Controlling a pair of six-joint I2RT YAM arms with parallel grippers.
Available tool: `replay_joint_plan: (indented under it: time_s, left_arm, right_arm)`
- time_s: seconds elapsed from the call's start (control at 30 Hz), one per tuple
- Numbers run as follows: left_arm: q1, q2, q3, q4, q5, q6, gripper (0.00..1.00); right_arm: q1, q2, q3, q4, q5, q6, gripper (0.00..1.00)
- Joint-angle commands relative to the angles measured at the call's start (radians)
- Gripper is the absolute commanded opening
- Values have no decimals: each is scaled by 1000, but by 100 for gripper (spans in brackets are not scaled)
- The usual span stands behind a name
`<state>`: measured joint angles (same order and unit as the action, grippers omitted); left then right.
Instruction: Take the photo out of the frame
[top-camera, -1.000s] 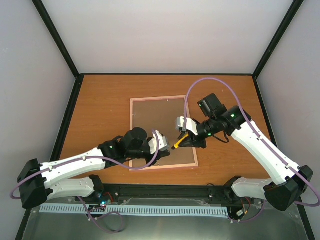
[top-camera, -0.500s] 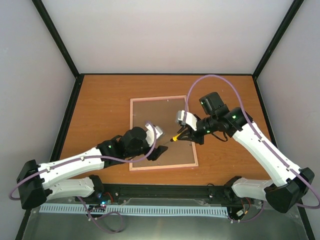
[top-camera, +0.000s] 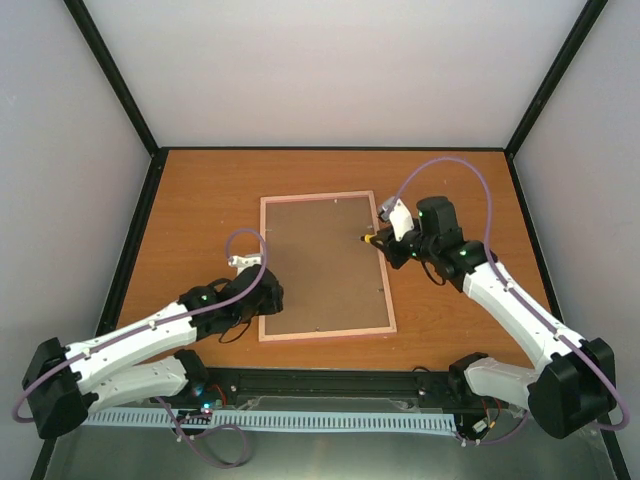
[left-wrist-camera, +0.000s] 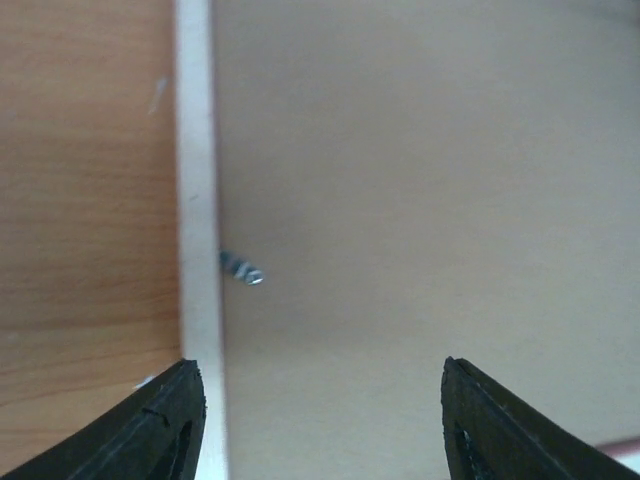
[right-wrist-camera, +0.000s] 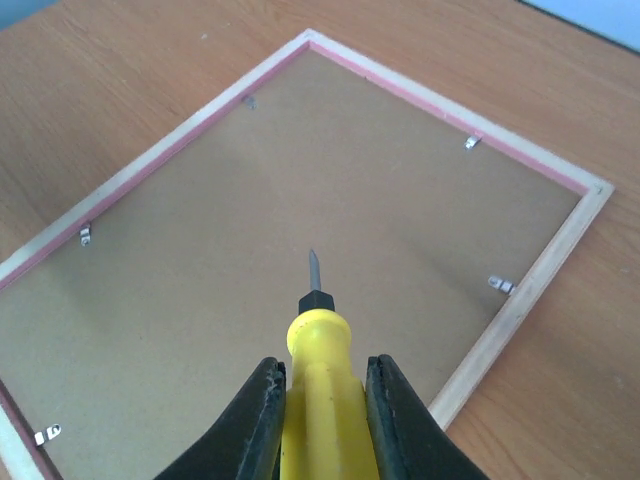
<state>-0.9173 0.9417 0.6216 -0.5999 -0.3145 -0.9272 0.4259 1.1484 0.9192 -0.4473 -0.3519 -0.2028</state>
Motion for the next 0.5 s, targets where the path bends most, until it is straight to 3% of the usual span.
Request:
replay_joint_plan:
  time_s: [0.0,0.17,0.47]
  left_arm:
    - [40,44,-13,-63,-19,-88,63]
    - [149,109,-70,36,91,-27,59]
    - [212,275,-66,135,136,32,42]
  right_arm:
    - [-4,-36,-122,196,-2,57,3]
    - [-19,-25,-137,202,-41,62,3]
    - [-19,-25,-126,190,-92,29,3]
